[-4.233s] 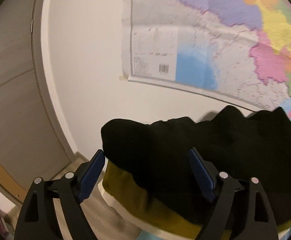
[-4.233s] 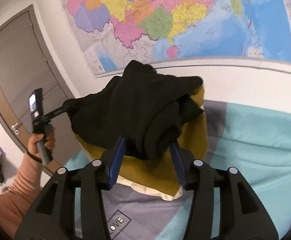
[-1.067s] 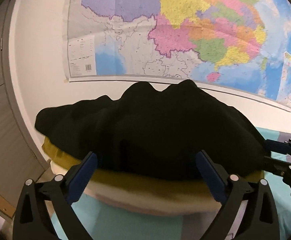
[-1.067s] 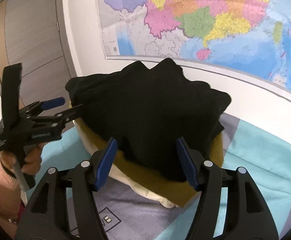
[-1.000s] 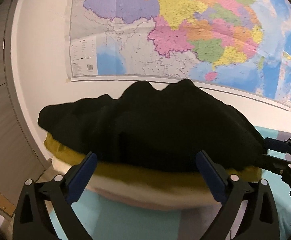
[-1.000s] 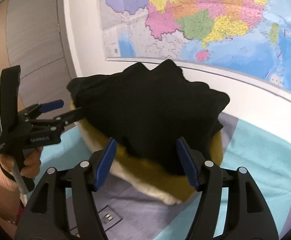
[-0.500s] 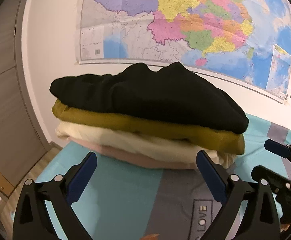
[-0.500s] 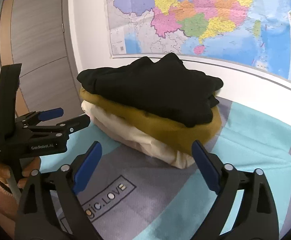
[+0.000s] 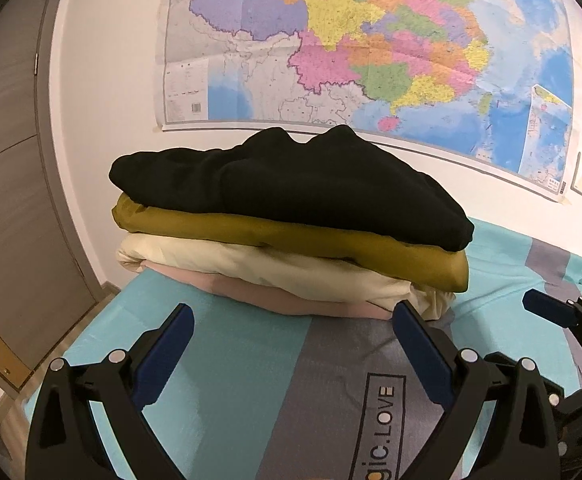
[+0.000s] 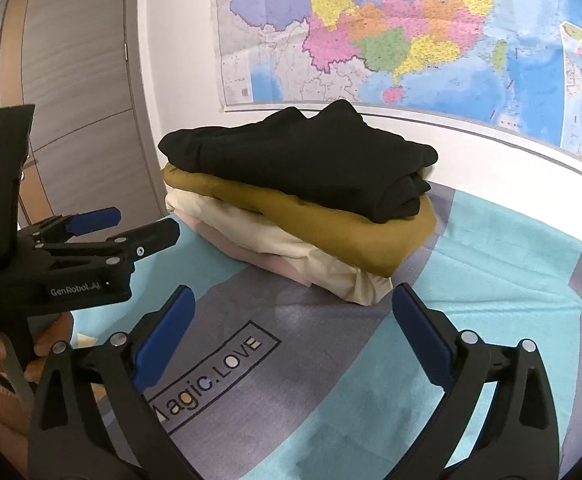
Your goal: Fold large clothes
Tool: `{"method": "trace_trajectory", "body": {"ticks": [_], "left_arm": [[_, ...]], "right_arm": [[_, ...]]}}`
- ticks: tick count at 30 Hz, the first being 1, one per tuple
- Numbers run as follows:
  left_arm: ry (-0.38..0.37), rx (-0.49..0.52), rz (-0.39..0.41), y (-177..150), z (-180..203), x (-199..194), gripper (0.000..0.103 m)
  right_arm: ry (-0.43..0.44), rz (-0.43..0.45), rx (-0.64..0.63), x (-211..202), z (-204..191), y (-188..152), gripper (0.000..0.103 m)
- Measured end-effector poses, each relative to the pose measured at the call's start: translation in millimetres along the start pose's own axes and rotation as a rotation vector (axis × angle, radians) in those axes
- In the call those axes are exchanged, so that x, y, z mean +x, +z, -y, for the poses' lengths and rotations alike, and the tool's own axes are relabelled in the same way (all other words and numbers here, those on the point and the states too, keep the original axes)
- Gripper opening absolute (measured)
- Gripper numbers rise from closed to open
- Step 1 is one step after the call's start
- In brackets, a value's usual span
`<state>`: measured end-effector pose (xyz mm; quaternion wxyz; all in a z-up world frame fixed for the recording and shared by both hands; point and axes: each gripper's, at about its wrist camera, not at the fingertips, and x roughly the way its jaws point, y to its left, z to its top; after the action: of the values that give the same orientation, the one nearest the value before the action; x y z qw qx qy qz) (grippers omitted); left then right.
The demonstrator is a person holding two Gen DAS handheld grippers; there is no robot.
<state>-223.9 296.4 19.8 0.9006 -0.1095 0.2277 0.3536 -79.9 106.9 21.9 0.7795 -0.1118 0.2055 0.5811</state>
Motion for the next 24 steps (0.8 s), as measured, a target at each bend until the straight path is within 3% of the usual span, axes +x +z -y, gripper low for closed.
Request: {"method": "trace_trajectory", "body": {"ticks": [24], "left_arm": [[-0.033,0.006,-0.016,-16,4,-12,0.096]], "right_arm": [[-0.008,0.006,0.014,-17,-4,-11,0.097]]}}
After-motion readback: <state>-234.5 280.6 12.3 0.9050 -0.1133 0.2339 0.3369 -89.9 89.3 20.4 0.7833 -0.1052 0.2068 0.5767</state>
